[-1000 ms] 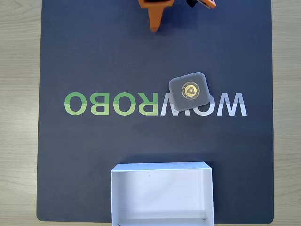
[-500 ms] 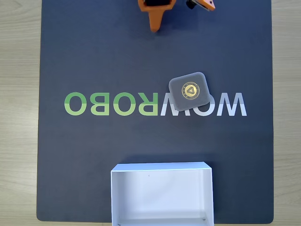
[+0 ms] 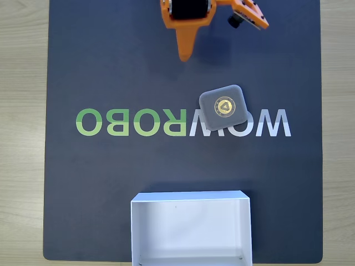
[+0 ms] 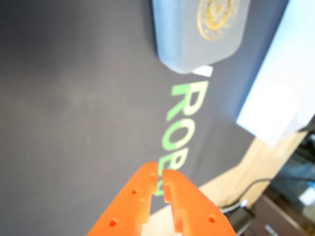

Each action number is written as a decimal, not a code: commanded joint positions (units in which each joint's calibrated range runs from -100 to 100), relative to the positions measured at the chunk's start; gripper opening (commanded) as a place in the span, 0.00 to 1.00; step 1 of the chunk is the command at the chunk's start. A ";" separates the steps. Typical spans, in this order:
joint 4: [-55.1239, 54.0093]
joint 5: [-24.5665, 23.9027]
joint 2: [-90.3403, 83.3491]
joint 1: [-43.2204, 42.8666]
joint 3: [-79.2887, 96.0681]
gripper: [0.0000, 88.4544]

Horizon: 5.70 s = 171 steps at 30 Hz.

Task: Grab the usb to bin

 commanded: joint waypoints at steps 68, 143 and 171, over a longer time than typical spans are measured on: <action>45.14 4.24 88.66 -10.97 -85.17 0.48; 44.09 13.76 79.50 -9.20 -71.53 0.59; 41.38 17.28 96.71 -4.32 -82.73 0.18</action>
